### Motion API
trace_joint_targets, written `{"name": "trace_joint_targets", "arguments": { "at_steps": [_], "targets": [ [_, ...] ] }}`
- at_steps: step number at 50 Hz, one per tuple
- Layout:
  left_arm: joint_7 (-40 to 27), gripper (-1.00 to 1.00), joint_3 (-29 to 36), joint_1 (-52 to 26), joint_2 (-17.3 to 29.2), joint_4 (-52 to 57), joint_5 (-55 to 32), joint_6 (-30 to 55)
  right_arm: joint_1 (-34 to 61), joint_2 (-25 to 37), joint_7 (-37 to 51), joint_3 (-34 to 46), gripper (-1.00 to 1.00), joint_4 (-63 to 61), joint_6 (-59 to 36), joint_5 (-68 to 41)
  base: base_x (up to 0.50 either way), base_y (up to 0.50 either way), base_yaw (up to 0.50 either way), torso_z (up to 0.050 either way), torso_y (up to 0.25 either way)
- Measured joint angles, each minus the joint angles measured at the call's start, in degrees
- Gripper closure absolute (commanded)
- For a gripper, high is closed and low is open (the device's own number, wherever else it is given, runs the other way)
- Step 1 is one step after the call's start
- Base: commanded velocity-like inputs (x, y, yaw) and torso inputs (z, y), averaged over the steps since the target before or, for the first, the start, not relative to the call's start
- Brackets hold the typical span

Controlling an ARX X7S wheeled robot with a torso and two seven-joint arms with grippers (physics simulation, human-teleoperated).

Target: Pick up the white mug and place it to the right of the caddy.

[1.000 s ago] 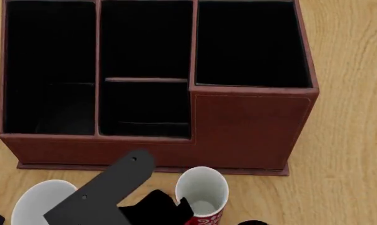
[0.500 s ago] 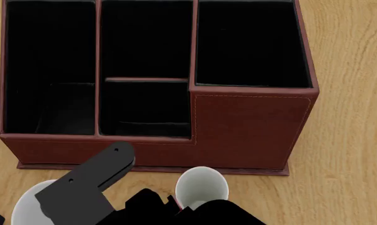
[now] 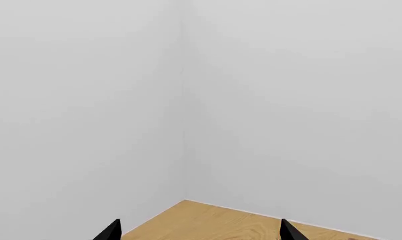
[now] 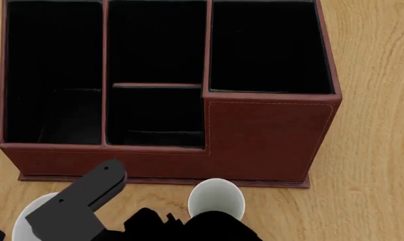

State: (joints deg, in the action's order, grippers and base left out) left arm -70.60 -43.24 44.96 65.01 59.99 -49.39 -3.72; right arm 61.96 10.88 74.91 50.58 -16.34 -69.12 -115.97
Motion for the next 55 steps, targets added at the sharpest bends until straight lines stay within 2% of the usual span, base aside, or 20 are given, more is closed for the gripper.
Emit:
{"name": "trace_joint_targets", "arguments": {
  "at_steps": [55],
  "targets": [
    [0.77,-1.0,0.82,-0.06,-0.58,-0.01,0.35,0.29,0.8,-3.84,-11.68,6.0,-1.0,10.14,0.06,10.3,0.0,0.0,0.0,0.0,0.0]
  ]
}}
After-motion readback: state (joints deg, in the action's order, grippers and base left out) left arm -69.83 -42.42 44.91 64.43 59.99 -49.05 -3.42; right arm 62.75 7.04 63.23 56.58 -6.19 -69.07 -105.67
